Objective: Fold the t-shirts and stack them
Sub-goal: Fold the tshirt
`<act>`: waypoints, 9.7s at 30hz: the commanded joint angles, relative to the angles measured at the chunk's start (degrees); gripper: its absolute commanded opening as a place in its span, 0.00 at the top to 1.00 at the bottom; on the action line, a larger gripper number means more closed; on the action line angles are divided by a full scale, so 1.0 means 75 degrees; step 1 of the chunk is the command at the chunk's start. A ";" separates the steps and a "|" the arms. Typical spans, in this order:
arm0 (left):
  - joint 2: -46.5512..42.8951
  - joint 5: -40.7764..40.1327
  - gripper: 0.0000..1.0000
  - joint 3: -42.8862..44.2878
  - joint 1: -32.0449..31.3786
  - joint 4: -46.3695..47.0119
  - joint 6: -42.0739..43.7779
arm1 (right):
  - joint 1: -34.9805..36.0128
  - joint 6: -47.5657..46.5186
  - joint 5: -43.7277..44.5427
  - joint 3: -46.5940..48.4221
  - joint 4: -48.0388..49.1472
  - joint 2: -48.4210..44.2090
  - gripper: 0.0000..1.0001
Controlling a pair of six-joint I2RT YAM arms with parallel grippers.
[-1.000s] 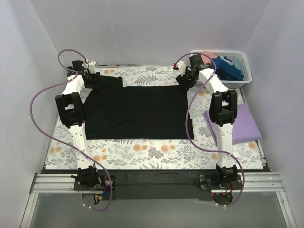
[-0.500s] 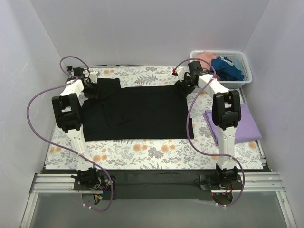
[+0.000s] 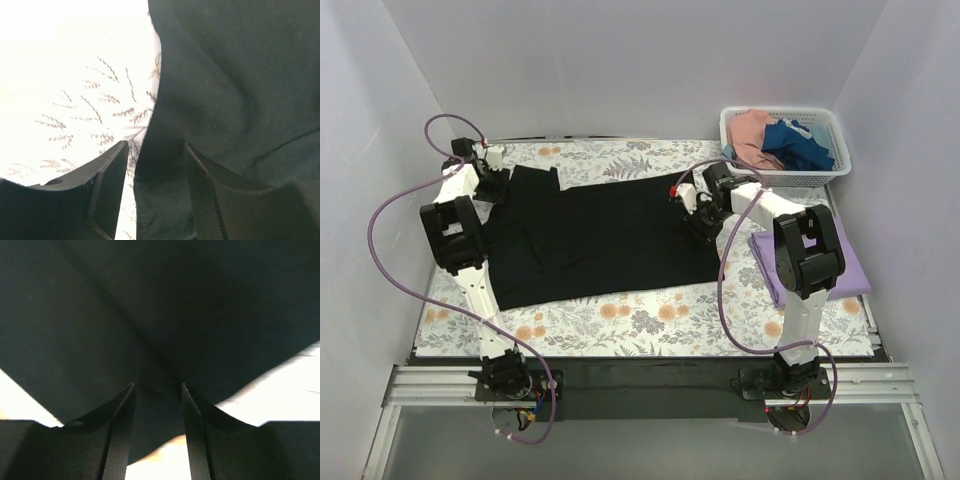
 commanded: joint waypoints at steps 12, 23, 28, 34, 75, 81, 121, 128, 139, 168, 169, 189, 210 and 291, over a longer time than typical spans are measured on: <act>-0.0061 0.0195 0.51 0.0333 -0.0057 0.0055 0.0019 | 0.0754 0.0060 -0.0121 -0.1847 0.0146 -0.0556 0.60; -0.0506 0.1202 0.51 0.0321 -0.0022 0.0066 -0.0074 | 0.1083 0.0143 0.0183 -0.2509 -0.0041 -0.1659 0.53; -0.0460 0.1765 0.45 0.0707 -0.0057 -0.0027 -0.0309 | 0.0475 -0.0138 -0.0121 -0.0881 -0.0463 -0.1297 0.39; -0.0097 0.1801 0.45 0.1153 -0.0139 -0.0062 -0.0590 | -0.0287 -0.0700 0.0136 0.1217 -0.0498 -0.0092 0.39; 0.0055 0.0899 0.41 0.0942 -0.0268 0.0173 -0.0872 | -0.0968 -0.0197 -0.0015 0.4759 0.0298 0.3662 0.89; 0.0266 0.0664 0.44 0.0918 -0.0327 0.0032 -0.0615 | -0.0968 -0.0291 -0.0039 0.4618 0.0298 0.3568 0.99; -0.1829 0.2234 1.00 -0.0358 0.0001 0.0840 -0.0509 | -0.1378 0.0025 -0.1258 0.3353 0.0334 0.1354 0.99; -0.2568 0.2819 1.00 -0.1084 0.0457 0.0805 -0.0228 | -0.1402 -0.0314 -0.1258 0.2627 0.0228 0.0546 0.99; -0.3904 0.3407 1.00 -0.2384 0.0880 0.0267 0.0977 | -0.1390 -0.0888 -0.1199 0.1093 0.0088 -0.0615 0.99; -0.5792 0.1145 1.00 -0.6534 0.1290 0.0629 0.2597 | -0.1062 -0.1733 -0.1152 -0.0832 -0.0229 -0.0733 0.99; -0.5711 0.1098 1.00 -0.6604 0.1302 0.0629 0.2574 | -0.1039 -0.1721 -0.1152 -0.0820 -0.0240 -0.0687 0.99; -0.6108 0.1461 1.00 -0.5854 0.1384 0.0007 0.2198 | -0.0922 -0.1861 -0.0883 -0.0596 -0.0698 -0.1377 0.99; -0.6041 0.2373 0.70 -0.5977 0.1454 -0.1139 0.3278 | -0.0652 -0.1839 -0.1046 -0.0387 -0.1412 -0.1073 0.44; -0.4421 0.2070 0.61 -0.5093 0.1583 -0.1808 0.0640 | 0.0227 -0.3045 -0.0449 -0.0234 -0.2807 -0.0581 0.33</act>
